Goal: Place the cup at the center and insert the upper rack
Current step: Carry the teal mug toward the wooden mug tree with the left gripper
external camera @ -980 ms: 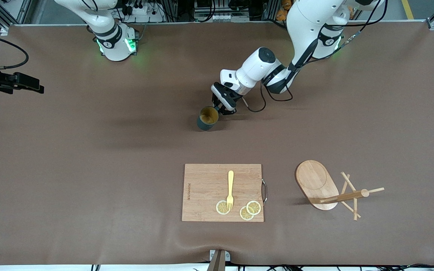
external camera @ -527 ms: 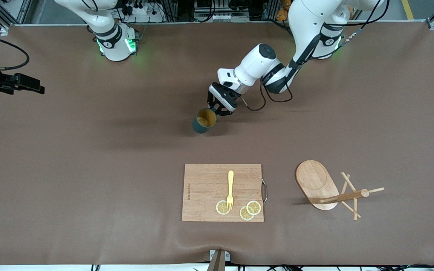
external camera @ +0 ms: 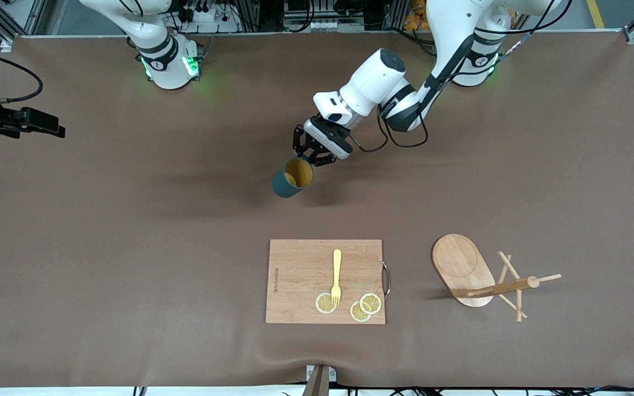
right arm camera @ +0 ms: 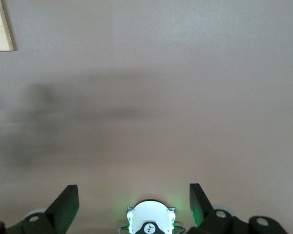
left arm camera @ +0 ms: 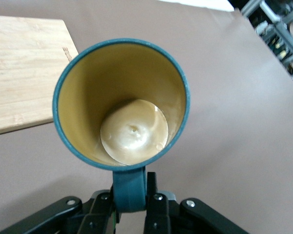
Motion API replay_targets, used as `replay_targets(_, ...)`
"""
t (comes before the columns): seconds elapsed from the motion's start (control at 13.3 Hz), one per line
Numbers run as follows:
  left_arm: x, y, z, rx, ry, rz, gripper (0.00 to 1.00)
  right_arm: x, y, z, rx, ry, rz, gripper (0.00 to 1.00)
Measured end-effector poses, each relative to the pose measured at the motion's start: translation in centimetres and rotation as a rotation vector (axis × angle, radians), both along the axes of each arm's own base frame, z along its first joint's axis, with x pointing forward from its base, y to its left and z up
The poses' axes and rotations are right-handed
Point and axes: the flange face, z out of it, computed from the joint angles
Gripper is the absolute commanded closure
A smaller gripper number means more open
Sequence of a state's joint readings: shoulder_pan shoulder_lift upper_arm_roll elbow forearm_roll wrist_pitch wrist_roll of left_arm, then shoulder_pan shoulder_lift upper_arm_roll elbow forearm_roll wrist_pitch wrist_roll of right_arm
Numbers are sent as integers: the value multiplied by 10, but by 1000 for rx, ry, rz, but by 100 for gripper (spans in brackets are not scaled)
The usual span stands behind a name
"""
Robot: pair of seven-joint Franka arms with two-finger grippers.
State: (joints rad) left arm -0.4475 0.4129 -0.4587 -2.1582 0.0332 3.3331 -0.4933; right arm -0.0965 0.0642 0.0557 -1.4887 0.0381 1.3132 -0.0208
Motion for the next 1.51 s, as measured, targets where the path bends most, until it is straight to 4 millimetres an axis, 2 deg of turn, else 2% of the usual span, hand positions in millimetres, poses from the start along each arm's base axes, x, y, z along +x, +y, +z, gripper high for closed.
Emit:
replay_targets(0.23,14,-8,33,8,52,51,100,1,0,0,0,-4,0,0)
replay_targets(0.45,37,-11,67,33,90,84,100,1,0,0,0,-6,-1,0)
replay_targets(0.75,60,-5,93,11,160,133,100,1,0,0,-1,-6,-1,0)
replay_targets(0.98,78,0,120,3,234,157,100,1,0,0,-1,-6,-2,0)
replay_targets(1.13,89,7,131,-18,261,180,100,1,0,0,-1,-6,-2,0)
replay_targets(1.51,111,29,139,-76,323,245,100,1,0,0,-1,-5,-2,0)
